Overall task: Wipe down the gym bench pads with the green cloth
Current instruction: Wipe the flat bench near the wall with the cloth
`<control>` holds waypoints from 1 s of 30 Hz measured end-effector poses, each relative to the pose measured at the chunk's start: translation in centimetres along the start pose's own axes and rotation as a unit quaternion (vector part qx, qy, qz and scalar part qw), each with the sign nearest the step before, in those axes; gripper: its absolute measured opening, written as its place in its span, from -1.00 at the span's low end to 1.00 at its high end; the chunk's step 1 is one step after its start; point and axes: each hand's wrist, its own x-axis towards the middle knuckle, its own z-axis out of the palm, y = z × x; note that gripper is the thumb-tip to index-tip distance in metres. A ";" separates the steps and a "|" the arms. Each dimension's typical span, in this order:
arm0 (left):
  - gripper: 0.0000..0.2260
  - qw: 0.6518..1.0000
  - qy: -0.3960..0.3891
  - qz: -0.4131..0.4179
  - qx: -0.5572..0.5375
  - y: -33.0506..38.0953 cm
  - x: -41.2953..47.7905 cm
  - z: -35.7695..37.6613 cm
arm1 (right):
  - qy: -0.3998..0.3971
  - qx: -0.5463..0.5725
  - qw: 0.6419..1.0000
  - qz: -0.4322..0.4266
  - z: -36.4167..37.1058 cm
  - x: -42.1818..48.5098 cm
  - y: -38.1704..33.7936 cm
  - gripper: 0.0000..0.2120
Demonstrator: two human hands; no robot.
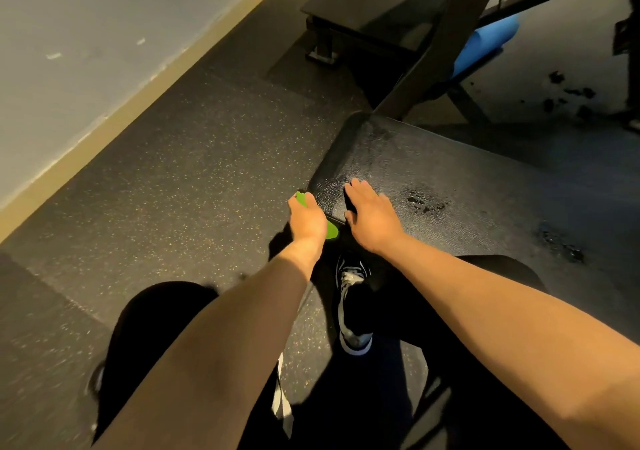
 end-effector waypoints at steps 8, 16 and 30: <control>-0.81 0.988 -0.052 0.078 0.123 -3.0 -5.4 -1.1 | 0.015 0.040 0.999 0.006 0.0 -1.6 -0.9 -0.51; -0.63 0.985 -0.079 0.142 0.052 1.3 -8.1 -2.2 | 0.018 0.245 0.969 -0.028 -1.6 -3.4 -0.3 -0.55; -0.56 0.968 -0.136 0.145 0.156 4.0 -1.6 -2.5 | 0.163 0.216 0.963 0.011 -3.1 2.3 0.2 -0.50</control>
